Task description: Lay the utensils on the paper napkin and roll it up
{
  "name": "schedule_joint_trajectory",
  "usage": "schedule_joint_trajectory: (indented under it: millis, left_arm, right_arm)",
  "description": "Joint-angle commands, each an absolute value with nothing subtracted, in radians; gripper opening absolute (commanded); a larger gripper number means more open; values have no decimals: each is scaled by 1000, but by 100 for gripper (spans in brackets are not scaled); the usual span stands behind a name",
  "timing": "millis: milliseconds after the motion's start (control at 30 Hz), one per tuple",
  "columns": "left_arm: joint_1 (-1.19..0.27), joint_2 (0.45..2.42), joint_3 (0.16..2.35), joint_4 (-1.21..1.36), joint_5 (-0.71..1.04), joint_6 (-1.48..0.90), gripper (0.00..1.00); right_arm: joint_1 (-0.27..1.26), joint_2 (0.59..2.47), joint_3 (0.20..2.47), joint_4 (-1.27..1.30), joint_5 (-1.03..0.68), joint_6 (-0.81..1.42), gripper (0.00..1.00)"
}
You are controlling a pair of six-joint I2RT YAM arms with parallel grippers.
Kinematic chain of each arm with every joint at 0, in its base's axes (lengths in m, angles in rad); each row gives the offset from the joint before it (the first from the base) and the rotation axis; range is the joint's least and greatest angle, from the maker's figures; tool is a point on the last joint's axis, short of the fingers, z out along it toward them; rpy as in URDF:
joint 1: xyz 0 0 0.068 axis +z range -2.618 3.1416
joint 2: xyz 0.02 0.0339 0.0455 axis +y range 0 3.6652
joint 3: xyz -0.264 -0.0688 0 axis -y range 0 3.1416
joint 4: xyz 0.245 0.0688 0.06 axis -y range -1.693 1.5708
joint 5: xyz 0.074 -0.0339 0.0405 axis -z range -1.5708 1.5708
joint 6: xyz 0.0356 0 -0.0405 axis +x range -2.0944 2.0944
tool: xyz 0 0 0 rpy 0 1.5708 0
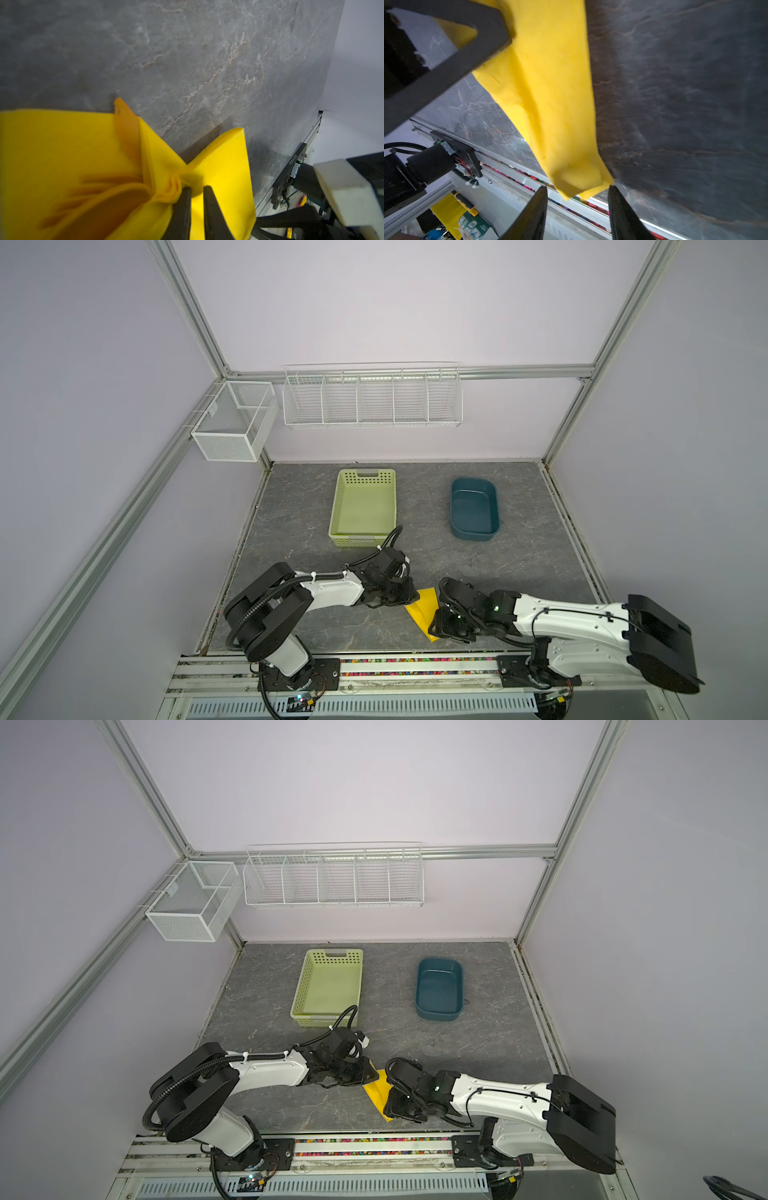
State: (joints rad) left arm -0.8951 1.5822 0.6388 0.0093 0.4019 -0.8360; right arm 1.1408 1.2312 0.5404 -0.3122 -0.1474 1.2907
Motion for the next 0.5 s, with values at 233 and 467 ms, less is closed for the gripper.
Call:
schedule_joint_trajectory:
  millis: [233,467]
  left_arm:
    - [-895,1600,610,-44,360,-847,15]
    - [-896,1598,612,-55,352,-847,15]
  right_arm:
    - [1160,1292,512,-255,-203,1367,44]
    - [1170,1276,552,-417,-158,1326,46]
